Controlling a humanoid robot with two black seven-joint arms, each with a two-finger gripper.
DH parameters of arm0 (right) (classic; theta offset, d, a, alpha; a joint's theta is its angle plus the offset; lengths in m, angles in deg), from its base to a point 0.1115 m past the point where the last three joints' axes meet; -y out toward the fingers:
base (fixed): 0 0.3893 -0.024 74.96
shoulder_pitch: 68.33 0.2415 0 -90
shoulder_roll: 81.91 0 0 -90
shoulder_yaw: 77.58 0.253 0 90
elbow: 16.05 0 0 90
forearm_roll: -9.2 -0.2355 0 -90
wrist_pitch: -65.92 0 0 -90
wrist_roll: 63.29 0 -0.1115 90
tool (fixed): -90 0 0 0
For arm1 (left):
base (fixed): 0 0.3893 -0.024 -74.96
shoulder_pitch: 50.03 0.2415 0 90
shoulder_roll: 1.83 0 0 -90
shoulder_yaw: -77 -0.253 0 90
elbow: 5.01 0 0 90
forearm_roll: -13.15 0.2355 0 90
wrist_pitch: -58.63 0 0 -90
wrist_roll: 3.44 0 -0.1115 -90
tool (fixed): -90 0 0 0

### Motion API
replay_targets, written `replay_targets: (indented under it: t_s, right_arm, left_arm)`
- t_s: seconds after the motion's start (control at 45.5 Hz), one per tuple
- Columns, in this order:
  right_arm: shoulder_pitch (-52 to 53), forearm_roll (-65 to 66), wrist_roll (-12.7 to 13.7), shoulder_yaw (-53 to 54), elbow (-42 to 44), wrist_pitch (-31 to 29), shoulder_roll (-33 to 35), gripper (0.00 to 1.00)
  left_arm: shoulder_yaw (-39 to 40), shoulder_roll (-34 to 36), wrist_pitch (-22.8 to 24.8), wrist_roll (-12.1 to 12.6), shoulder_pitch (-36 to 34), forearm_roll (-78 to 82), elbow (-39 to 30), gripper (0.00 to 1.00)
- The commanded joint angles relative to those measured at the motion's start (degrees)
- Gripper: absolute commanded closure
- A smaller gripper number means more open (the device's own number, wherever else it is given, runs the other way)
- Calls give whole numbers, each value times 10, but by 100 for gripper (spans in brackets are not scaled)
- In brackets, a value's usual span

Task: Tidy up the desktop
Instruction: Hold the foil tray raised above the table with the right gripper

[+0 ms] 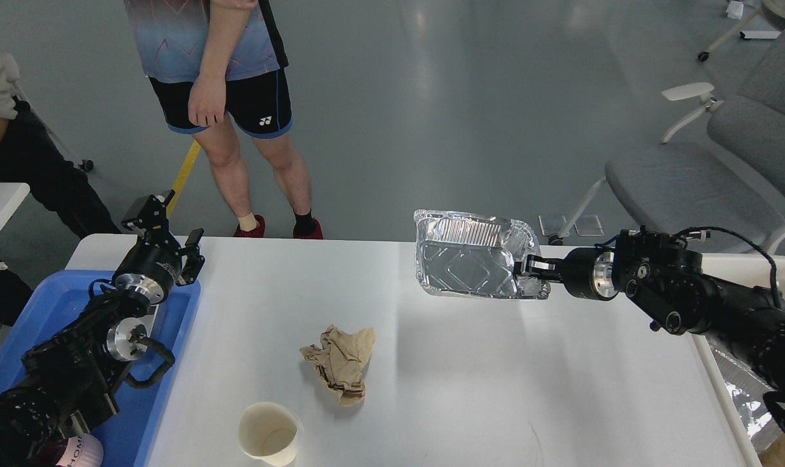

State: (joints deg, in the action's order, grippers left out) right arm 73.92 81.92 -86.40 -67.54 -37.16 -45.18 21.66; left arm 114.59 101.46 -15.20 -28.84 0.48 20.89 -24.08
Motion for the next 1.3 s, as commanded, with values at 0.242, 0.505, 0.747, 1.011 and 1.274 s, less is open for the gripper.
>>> replay_targets:
  t_s: [0.242,0.505,0.747,1.011,1.274]
  right_arm:
    - [17,5,-9,-20,85,3,-56,100]
    - [23,5,-23,-21,-36,-40,35,100]
    - [30,-4,14,-39,-265,-43,194,100]
    - [30,-49,53,-42,-270,-42,206,100]
    - [29,-74,57,-42,-271,-38,214,100]
  left_arm:
    - [-1,-6,-5,0,-2,0,0,11]
    - [-1,-11,-5,0,-2,0,0,11]
    - [-2,-8,-5,1,-2,1,0,11]
    - [-2,-18,-12,1,-4,2,1,11]
    - [-2,-19,-13,2,-5,3,0,11]
